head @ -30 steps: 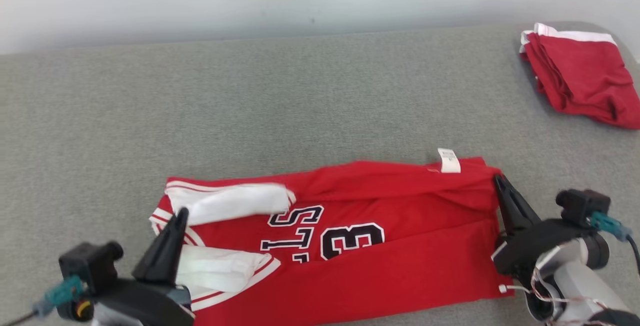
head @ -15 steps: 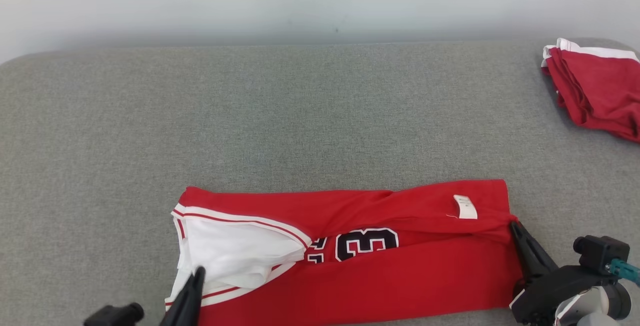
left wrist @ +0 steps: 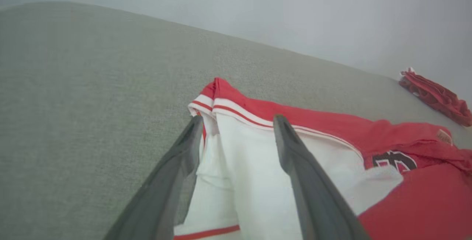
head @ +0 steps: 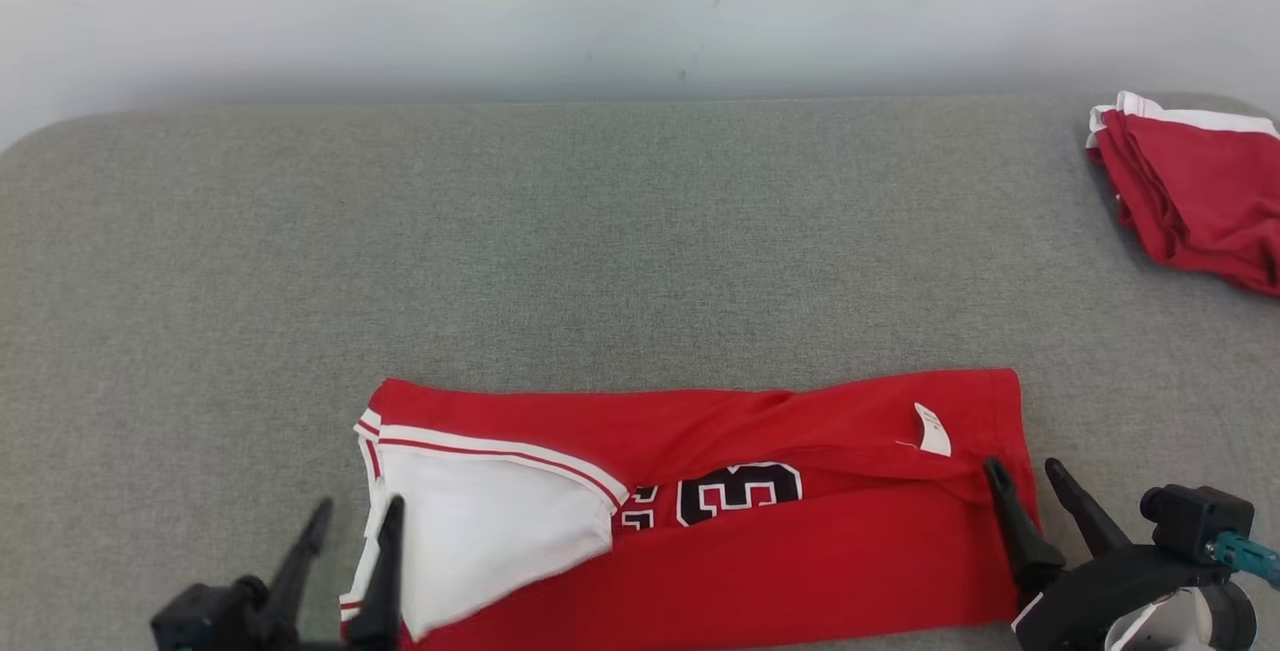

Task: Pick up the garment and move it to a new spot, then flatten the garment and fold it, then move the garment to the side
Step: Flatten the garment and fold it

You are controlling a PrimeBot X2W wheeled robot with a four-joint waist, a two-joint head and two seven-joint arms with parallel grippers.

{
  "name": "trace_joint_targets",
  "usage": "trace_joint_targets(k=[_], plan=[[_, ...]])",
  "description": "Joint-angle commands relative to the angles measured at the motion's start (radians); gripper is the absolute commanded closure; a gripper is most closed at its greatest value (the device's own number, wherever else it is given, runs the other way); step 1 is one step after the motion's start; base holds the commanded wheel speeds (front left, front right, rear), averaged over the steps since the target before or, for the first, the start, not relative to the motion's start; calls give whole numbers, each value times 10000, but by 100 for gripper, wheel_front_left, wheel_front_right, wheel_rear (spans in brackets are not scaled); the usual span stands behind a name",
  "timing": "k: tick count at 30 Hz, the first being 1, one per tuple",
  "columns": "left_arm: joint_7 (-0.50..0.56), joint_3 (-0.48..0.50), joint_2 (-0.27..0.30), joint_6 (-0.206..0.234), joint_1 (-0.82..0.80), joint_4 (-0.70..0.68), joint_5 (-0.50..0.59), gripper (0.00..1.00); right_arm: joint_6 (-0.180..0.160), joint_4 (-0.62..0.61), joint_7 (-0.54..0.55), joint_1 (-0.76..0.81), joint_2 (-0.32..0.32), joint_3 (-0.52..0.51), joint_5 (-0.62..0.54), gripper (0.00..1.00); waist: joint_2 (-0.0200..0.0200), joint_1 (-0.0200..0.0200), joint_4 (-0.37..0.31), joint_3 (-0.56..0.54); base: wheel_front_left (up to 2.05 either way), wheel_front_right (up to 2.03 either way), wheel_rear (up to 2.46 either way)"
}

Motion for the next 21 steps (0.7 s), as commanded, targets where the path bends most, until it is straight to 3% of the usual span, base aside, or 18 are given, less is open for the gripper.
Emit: trace_joint_targets(k=[1,7,13,21], plan=[[-21,532,-239,-34,-14,-207,513,0,-28,-156,72,56,30,-72,65,0,1,0,30,-32,0,0,0],[-21,2534,-1329,-156,494,-1020,2564,0,-28,-138,273,-160,-61,-295,-398,0,1,0,70,-124,0,0,0],[-22,3809,-2235,-418,905,-1375,4476,0,-28,681,646,-658,75,-364,-1093,0,1,0,104,-146,0,0,0],[-22,4672,-2980,-872,1077,-1087,5321,0,-28,1798,866,-1058,163,-428,-1681,0,1,0,245,-127,0,0,0]])
